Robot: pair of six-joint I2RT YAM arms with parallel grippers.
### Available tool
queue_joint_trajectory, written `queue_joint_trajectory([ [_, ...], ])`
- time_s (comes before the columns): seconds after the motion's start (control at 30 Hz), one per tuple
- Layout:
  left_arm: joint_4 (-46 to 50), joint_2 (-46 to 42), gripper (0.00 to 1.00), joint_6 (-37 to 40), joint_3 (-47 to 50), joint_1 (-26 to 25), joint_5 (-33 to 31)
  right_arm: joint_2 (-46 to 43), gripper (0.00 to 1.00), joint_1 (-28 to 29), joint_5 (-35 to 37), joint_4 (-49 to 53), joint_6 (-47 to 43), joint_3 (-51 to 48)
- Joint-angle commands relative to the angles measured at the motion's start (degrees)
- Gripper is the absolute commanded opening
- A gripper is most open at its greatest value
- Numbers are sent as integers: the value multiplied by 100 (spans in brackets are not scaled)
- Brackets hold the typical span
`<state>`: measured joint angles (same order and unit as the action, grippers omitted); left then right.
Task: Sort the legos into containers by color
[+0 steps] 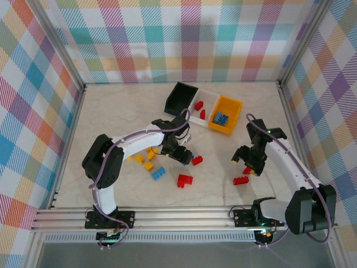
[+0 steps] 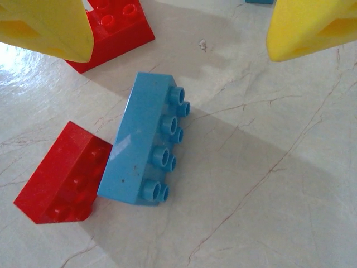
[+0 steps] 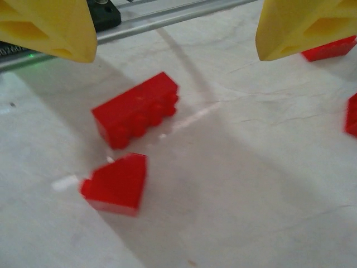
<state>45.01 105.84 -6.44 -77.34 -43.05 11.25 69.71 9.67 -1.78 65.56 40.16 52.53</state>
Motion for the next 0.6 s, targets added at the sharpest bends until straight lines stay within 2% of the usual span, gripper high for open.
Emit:
queue_joint_trajectory([
  [0.0,57,-355,82,-83,148,-81,-86,163,76,-167,209,2,487,-313],
  [0.23,101,-742,82,-106,418,-77,-269,797,74,-503,159,-785,606,-719],
  [0.57,201,-1214,82,-68,832,-72,-514,1645,67,-666,571,-1249,495,-493],
])
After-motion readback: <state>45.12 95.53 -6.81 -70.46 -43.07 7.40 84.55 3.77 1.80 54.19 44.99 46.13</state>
